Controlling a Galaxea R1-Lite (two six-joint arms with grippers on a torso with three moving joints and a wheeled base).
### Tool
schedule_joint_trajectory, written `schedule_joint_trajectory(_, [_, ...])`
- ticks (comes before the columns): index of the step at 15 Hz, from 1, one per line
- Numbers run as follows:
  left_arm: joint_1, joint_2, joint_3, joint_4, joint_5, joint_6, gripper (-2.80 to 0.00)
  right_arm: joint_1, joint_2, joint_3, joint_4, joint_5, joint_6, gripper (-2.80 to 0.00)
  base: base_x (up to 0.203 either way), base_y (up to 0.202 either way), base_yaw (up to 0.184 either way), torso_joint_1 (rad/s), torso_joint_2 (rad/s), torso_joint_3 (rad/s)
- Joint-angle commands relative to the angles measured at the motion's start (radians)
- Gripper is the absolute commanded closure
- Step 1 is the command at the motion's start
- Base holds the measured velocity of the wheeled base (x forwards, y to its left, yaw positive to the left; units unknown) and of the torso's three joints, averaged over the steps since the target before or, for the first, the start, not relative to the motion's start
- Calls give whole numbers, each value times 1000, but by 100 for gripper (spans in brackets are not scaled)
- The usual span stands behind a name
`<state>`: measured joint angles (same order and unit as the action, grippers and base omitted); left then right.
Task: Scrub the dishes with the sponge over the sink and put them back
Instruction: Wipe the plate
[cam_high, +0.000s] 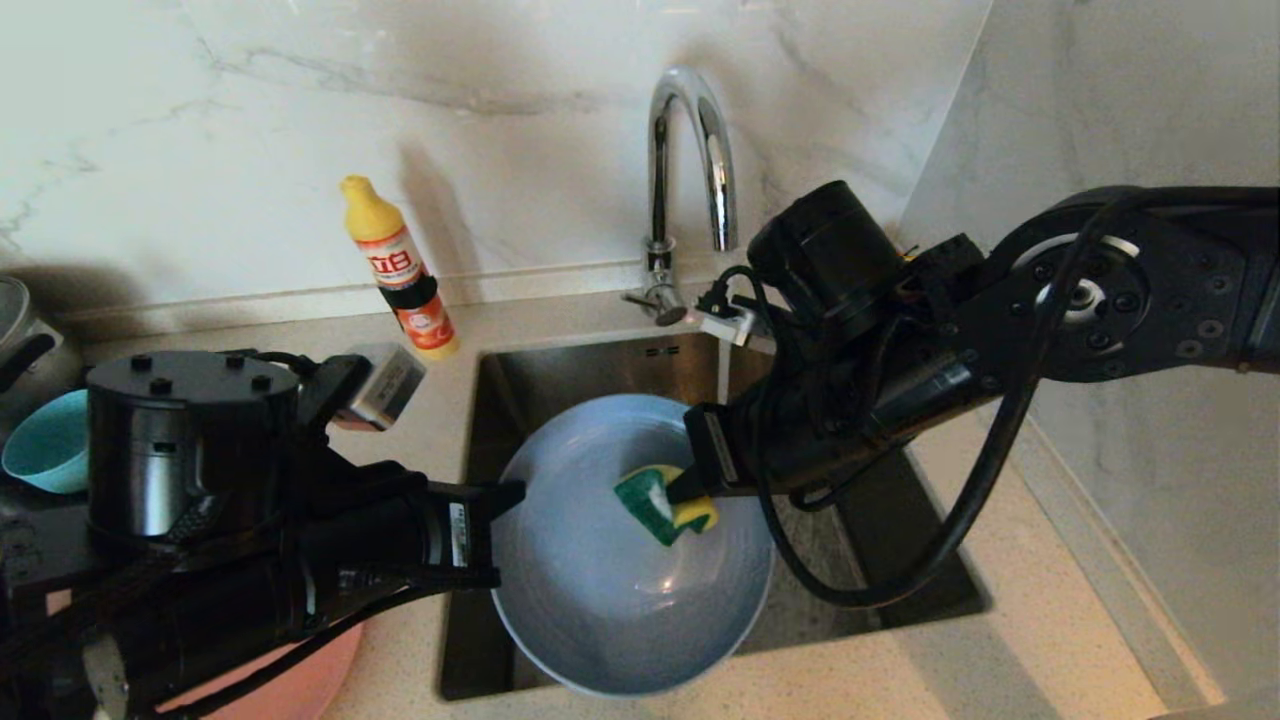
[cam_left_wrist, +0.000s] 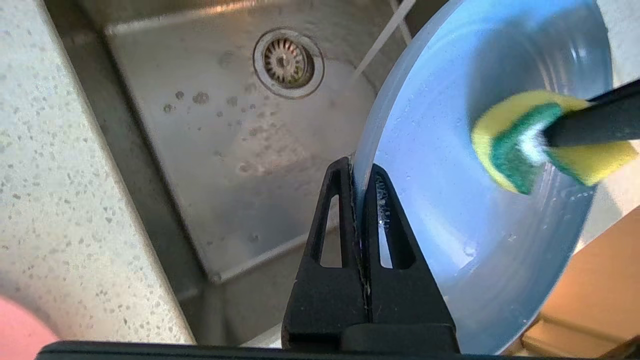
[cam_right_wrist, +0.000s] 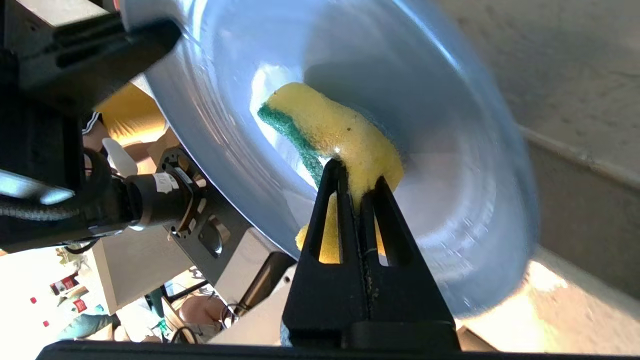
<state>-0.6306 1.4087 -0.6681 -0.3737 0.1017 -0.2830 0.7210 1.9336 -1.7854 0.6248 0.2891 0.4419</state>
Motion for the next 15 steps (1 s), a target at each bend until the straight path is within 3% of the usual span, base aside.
schedule_joint_trajectory(1, [1, 1, 1, -18, 3, -2, 0, -6, -36, 1, 36, -8, 1, 0, 0, 0, 0, 0, 0, 0])
schedule_joint_trajectory(8, [2, -4, -9, -20, 4, -4, 0, 65, -17, 28, 88, -18, 3, 0, 0, 0, 0, 0, 0, 0])
schedule_joint_trajectory(15, [2, 6, -10, -19, 3, -4, 0, 134, 81, -52, 81, -32, 3, 0, 0, 0, 0, 0, 0, 0])
